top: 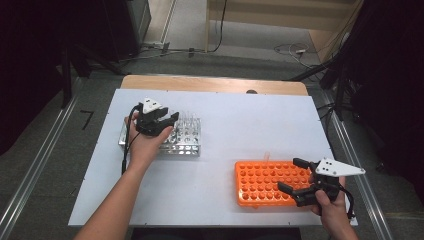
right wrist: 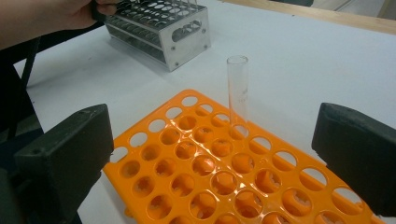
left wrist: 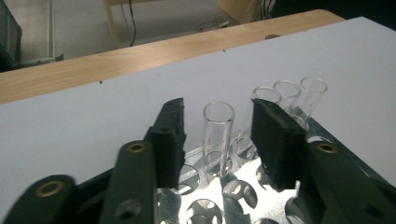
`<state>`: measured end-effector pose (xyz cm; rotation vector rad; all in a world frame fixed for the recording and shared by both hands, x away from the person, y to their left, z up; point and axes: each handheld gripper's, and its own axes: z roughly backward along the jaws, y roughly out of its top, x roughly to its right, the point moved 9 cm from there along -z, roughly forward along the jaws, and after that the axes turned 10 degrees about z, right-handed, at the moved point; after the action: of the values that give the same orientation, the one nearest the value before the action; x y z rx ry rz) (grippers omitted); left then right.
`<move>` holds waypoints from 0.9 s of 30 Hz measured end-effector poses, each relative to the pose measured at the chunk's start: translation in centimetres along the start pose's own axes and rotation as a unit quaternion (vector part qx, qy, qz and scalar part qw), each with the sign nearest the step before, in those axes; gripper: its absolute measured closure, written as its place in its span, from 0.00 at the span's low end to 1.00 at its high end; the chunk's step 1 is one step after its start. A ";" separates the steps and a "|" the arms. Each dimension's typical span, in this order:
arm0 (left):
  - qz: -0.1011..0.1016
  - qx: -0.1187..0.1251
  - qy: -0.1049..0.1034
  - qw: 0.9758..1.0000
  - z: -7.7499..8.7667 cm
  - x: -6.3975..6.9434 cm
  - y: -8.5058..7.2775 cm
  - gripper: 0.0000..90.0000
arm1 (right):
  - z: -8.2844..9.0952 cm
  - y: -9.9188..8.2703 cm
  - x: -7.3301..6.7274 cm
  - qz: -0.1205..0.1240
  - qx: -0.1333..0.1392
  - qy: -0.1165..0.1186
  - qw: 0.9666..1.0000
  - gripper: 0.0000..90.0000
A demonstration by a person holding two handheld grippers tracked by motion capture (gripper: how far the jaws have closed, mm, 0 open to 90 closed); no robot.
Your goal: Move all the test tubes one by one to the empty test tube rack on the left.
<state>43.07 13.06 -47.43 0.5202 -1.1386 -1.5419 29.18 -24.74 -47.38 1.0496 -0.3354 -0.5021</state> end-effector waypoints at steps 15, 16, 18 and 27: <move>0.012 0.034 -0.064 0.997 5.3 3.9 -1.1 0.07 | -1.4 0.1 0.3 -0.006 -0.017 -0.003 1.000 0.02; 0.009 0.032 -0.067 0.997 5.7 4.2 -1.3 0.06 | -1.5 0.1 0.4 -0.005 -0.018 -0.003 1.000 0.03; 0.004 0.035 -0.076 0.997 6.5 4.9 -1.7 0.04 | -1.8 0.2 0.5 -0.006 -0.018 -0.002 1.000 0.03; -0.011 0.041 -0.121 0.992 9.6 7.9 -3.4 0.00 | -3.0 -0.1 0.9 -0.015 -0.035 -0.005 0.999 0.07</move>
<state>31.18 9.26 -44.25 0.4096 -1.3892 -1.6143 31.40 -23.07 -48.84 0.9853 -0.3093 -0.5430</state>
